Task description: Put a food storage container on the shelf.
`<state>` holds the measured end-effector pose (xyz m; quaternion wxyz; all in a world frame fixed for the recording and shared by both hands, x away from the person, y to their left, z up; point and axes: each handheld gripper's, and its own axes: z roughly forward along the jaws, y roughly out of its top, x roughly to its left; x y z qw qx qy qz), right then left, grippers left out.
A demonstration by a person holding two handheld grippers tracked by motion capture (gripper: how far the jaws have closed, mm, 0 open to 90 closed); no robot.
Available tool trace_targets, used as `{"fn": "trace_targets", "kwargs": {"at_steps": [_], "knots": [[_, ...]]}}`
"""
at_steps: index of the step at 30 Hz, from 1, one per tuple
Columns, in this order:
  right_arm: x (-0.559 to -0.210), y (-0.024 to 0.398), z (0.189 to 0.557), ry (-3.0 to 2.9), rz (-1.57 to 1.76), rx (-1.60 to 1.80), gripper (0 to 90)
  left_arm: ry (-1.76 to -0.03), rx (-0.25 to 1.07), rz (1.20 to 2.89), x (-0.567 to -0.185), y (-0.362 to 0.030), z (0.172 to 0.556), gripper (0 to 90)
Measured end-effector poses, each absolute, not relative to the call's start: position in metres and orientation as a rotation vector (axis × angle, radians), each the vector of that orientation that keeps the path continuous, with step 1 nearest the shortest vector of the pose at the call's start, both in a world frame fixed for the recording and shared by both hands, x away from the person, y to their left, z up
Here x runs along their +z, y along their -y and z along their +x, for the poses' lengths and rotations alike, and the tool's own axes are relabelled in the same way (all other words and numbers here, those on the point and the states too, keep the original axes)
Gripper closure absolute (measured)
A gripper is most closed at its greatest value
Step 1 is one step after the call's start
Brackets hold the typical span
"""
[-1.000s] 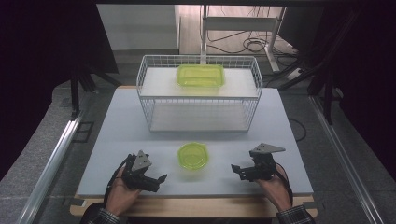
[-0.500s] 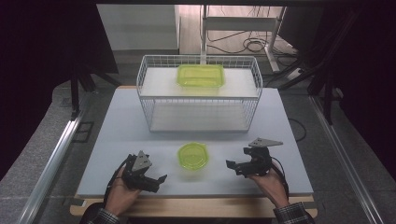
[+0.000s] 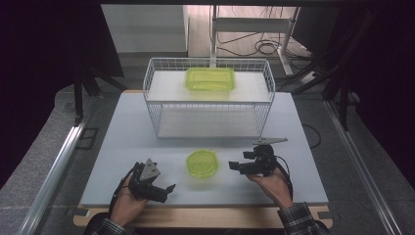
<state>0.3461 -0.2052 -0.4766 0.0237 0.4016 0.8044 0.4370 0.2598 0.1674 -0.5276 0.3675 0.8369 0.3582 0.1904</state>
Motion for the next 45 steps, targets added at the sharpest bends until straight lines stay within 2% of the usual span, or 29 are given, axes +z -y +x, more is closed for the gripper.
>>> {"fn": "trace_targets", "kwargs": {"at_steps": [2, 10, 16, 28, 36, 45], "knots": [[-0.477, 0.199, 0.351, -2.507, 1.248, 1.371, 25.6, -0.919, 0.491, 2.154, -0.528, -0.167, 0.260, 0.6], [-0.478, 0.185, 0.359, -2.543, 1.268, 1.412, 35.2, -0.914, 0.497, 2.161, -0.528, -0.167, 0.260, 0.7], [-0.485, 0.174, 0.368, -2.603, 1.326, 1.474, 48.3, -0.908, 0.499, 2.168, -0.528, -0.167, 0.260, 0.7], [-0.498, 0.161, 0.383, -2.688, 1.472, 1.503, 62.4, -0.901, 0.502, 2.179, -0.529, -0.166, 0.259, 0.9], [-0.499, 0.160, 0.387, -2.755, 1.609, 1.502, 79.9, -0.899, 0.503, 2.184, -0.529, -0.166, 0.259, 0.9], [-0.492, 0.161, 0.385, -2.763, 1.625, 1.542, 81.2, -0.899, 0.508, 2.182, -0.528, -0.166, 0.259, 1.0]]}}
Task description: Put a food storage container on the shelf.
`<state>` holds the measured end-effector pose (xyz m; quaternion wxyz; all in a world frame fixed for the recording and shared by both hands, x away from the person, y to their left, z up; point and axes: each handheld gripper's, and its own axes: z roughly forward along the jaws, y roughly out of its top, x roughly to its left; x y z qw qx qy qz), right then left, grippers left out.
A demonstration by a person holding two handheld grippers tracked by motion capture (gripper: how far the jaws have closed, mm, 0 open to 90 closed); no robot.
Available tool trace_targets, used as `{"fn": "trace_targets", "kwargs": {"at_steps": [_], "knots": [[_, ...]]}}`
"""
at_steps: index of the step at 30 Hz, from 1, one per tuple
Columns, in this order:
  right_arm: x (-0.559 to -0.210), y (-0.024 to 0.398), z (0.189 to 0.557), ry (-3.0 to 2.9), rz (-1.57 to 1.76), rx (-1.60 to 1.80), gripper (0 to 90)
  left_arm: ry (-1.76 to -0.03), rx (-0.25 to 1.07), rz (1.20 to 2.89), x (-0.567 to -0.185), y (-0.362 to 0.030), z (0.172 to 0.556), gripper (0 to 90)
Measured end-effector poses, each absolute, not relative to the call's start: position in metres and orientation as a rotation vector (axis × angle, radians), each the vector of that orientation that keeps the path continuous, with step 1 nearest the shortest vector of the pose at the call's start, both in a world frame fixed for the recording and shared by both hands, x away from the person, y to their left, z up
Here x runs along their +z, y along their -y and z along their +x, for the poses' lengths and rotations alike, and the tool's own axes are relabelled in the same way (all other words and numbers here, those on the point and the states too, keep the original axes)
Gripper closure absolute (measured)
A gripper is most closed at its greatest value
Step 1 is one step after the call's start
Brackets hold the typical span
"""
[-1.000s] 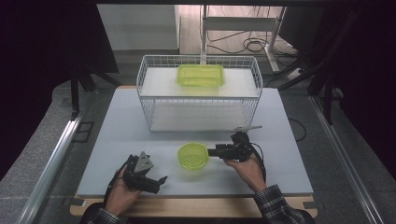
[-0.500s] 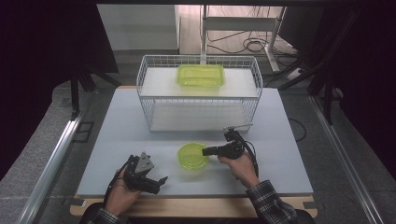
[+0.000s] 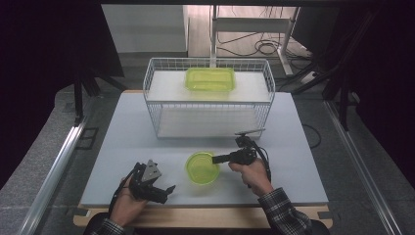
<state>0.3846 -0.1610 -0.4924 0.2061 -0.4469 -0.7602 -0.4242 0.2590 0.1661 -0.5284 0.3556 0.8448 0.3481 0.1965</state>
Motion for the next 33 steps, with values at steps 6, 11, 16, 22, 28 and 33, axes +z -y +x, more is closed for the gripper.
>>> {"fn": "trace_targets", "kwargs": {"at_steps": [6, 11, 16, 22, 28, 33], "knots": [[-0.480, 0.169, 0.386, 2.097, -1.243, -1.238, 81.2, -0.903, 0.509, 2.178, -0.528, -0.167, 0.259, 1.0], [-0.474, 0.175, 0.386, 2.080, -1.240, -1.279, 81.1, -0.907, 0.508, 2.174, -0.528, -0.167, 0.259, 1.0], [-0.466, 0.181, 0.387, 2.050, -1.242, -1.319, 81.2, -0.909, 0.507, 2.171, -0.528, -0.167, 0.259, 1.0], [-0.459, 0.183, 0.387, 2.052, -1.236, -1.346, 81.1, -0.911, 0.507, 2.166, -0.528, -0.168, 0.260, 1.1], [-0.448, 0.188, 0.389, 2.052, -1.239, -1.386, 81.1, -0.911, 0.506, 2.165, -0.528, -0.168, 0.260, 1.1], [-0.439, 0.192, 0.391, 2.050, -1.238, -1.408, 81.1, -0.913, 0.505, 2.162, -0.528, -0.168, 0.260, 1.1]]}}
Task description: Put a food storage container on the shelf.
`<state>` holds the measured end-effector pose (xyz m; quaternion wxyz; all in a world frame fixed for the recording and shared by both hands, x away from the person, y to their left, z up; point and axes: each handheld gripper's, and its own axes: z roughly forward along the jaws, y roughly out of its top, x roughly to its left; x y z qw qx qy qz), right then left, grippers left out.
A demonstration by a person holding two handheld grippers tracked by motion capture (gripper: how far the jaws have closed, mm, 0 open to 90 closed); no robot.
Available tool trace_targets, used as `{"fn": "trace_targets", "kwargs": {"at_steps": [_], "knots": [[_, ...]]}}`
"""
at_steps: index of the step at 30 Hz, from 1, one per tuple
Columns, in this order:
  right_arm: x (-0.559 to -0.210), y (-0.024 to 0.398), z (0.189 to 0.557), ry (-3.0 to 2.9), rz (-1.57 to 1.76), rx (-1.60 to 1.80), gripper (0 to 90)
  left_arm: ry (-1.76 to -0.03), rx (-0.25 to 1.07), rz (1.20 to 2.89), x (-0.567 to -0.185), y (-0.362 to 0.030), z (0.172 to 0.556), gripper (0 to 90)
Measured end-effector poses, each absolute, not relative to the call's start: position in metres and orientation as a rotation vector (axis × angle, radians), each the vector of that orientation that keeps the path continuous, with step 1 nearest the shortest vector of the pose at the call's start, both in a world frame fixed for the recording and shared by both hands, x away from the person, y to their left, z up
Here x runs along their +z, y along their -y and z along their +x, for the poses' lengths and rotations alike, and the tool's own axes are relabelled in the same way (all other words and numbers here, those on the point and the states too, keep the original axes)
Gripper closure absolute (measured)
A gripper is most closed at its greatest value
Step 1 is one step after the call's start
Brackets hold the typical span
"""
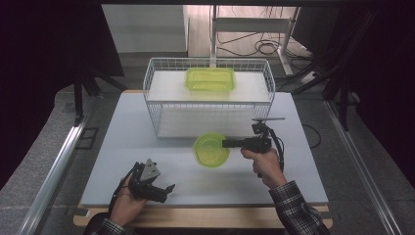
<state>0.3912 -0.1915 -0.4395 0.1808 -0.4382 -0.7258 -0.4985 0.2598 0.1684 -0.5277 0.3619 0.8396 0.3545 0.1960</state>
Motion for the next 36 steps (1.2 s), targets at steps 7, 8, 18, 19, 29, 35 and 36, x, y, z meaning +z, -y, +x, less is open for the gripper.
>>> {"fn": "trace_targets", "kwargs": {"at_steps": [7, 8, 18, 19, 29, 35, 36], "knots": [[-0.425, 0.195, 0.395, 2.038, -1.239, -1.442, 81.1, -0.920, 0.505, 2.153, -0.527, -0.170, 0.260, 1.1], [-0.425, 0.195, 0.395, 2.038, -1.239, -1.442, 81.1, -0.920, 0.505, 2.153, -0.527, -0.170, 0.260, 1.1], [-0.404, 0.200, 0.402, 2.019, -1.252, -1.496, 81.2, -0.922, 0.507, 2.150, -0.527, -0.171, 0.260, 1.0], [-0.403, 0.201, 0.402, 2.019, -1.254, -1.501, 81.1, -0.924, 0.507, 2.147, -0.527, -0.171, 0.260, 1.0], [-0.389, 0.203, 0.407, 2.014, -1.255, -1.526, 81.1, -0.930, 0.503, 2.139, -0.527, -0.172, 0.261, 0.9], [-0.378, 0.203, 0.408, 2.017, -1.251, -1.553, 81.1, -0.930, 0.504, 2.136, -0.526, -0.172, 0.261, 0.9], [-0.376, 0.203, 0.408, 2.017, -1.251, -1.557, 81.1, -0.930, 0.504, 2.136, -0.526, -0.172, 0.261, 0.9]]}}
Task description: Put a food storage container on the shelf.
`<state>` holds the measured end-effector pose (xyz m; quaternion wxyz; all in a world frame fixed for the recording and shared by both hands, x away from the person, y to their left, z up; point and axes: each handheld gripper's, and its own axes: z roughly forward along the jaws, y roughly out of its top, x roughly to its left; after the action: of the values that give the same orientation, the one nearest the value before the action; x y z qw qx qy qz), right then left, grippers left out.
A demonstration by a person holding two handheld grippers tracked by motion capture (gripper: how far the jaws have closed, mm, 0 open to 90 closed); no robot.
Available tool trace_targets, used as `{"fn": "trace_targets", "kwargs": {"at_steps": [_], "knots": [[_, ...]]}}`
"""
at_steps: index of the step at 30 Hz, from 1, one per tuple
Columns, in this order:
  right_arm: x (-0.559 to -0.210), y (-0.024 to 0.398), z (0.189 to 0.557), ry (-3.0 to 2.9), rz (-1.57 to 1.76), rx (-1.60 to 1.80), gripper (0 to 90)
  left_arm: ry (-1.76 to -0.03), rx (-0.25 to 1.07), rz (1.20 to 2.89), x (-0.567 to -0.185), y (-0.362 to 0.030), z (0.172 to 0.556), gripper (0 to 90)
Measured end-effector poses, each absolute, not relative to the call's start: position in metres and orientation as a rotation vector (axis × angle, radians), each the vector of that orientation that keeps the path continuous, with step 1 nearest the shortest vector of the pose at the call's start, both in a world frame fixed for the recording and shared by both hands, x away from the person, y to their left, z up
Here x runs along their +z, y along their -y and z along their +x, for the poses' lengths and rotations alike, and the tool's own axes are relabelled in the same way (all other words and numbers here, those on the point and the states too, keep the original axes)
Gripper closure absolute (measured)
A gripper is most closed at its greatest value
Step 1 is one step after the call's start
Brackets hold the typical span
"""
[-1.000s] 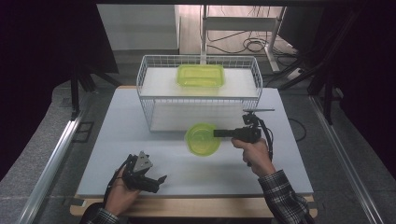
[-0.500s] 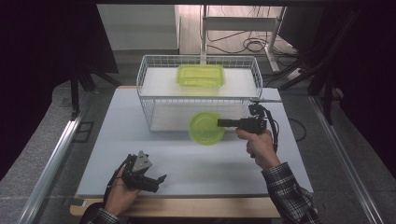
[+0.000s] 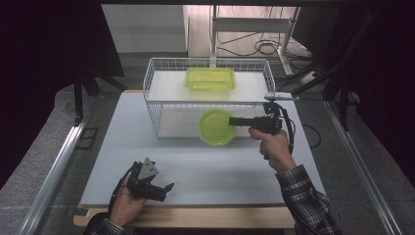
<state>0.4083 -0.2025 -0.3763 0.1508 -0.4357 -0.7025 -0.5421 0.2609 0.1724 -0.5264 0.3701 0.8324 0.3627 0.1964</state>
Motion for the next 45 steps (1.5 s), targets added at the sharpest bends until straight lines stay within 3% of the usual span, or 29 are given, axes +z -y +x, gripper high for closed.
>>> {"fn": "trace_targets", "kwargs": {"at_steps": [45], "knots": [[-0.293, 0.191, 0.434, 2.041, -1.258, -1.730, 81.2, -0.930, 0.502, 2.132, -0.526, -0.173, 0.261, 0.9]]}}
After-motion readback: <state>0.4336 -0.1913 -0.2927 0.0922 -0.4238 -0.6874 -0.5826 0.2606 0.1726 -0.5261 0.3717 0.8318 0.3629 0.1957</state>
